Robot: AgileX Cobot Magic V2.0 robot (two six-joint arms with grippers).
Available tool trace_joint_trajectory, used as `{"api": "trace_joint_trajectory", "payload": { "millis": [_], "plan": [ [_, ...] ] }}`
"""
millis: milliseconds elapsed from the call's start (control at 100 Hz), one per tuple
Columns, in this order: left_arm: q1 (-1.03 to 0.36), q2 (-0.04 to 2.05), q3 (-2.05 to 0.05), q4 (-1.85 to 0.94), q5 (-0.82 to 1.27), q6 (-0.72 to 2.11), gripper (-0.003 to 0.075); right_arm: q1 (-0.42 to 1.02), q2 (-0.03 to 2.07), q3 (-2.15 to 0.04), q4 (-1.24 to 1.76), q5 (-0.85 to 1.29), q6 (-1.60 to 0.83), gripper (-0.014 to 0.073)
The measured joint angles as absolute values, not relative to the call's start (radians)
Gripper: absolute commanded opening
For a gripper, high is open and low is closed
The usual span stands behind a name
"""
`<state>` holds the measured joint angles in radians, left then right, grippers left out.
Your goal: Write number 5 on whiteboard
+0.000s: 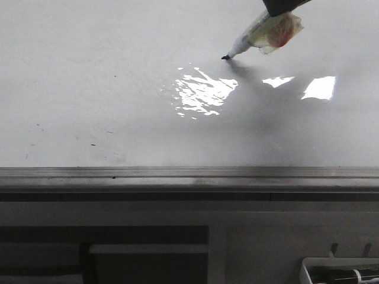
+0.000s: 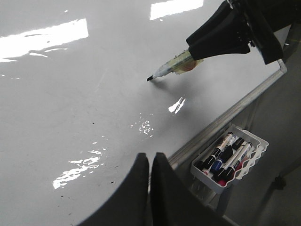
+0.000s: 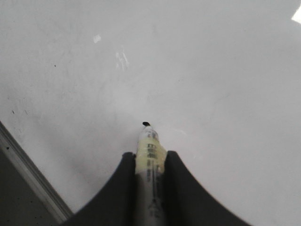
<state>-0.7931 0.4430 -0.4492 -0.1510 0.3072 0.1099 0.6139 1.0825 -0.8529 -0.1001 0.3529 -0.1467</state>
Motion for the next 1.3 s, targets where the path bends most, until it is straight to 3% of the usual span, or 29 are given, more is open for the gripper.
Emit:
{"api": "trace_joint_trajectory", "payload": {
  "millis": [500, 930, 1300],
  "plan": [
    [-0.793, 0.443, -0.449, -0.151, 0.307, 0.11, -0.002, 0.678, 1.083, -0.811, -0.038, 0.459, -0.145, -0.0058],
    [-0.793, 0.443, -0.449, -0.153, 0.307, 0.11, -0.002, 0.569, 1.009, -0.808, -0.05, 0.585, -0.097, -0.0058],
    [-0.793, 0.443, -0.449, -0.153, 0.299, 0.11, -0.002, 0.704, 1.113, -0.763, 0.054, 0.478, -0.094, -0.0058]
  ]
}}
